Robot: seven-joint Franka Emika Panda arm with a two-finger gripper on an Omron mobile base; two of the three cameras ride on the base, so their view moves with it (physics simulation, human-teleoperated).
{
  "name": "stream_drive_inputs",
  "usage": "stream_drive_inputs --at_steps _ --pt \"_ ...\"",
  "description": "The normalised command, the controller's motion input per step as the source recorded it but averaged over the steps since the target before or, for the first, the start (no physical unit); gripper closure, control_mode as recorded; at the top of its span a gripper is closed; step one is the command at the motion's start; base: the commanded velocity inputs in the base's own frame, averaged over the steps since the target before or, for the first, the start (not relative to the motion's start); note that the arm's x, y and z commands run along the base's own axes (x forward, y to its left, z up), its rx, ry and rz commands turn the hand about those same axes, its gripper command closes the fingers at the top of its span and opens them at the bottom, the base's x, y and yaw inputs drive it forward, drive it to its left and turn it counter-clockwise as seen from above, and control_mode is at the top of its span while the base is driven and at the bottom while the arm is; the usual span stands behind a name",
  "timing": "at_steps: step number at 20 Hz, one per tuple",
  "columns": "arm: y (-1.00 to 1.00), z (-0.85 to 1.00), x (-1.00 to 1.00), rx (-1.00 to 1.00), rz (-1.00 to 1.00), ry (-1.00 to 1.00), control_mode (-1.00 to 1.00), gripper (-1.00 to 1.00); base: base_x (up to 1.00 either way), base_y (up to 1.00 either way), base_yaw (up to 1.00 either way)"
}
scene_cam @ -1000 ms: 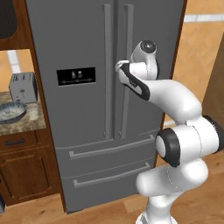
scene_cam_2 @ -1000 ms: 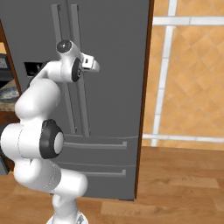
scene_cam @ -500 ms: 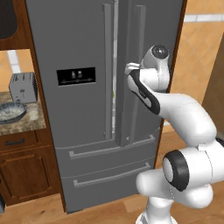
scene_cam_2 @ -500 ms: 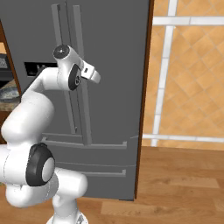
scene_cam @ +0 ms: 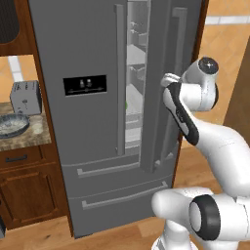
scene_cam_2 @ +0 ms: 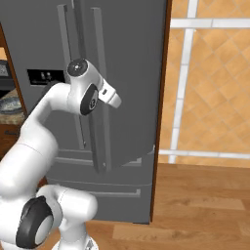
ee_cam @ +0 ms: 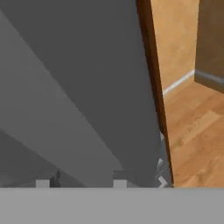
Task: Grab a lemon wedge from the fridge and one ice cube from the ice bowl, and put them in the glass of lemonade.
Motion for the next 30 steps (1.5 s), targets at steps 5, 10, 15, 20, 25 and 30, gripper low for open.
stream_drive_inputs --at_steps 5,10,15,20,25,30 --pt "-1.0 0.0 -0.45 0.16 -0.16 0.0 -1.0 1.0 0.0 0.0 0.0" --pt "-1.0 0.0 -0.23 0.11 -0.17 0.0 -1.0 1.0 0.0 0.0 0.0" --pt "-1.0 0.0 -0.22 0.11 -0.19 0.0 -1.0 1.0 0.0 0.0 0.0" --pt "-0.65 0.11 -0.12 0.03 -0.21 0.07 -1.0 -1.0 0.0 0.0 0.0" --pt "-0.05 0.83 -0.98 0.01 0.0 -0.14 -1.0 -1.0 0.0 0.0 0.0" --pt "0.3 1.0 -0.78 -0.09 0.0 -0.06 -1.0 -1.0 0.0 0.0 0.0"
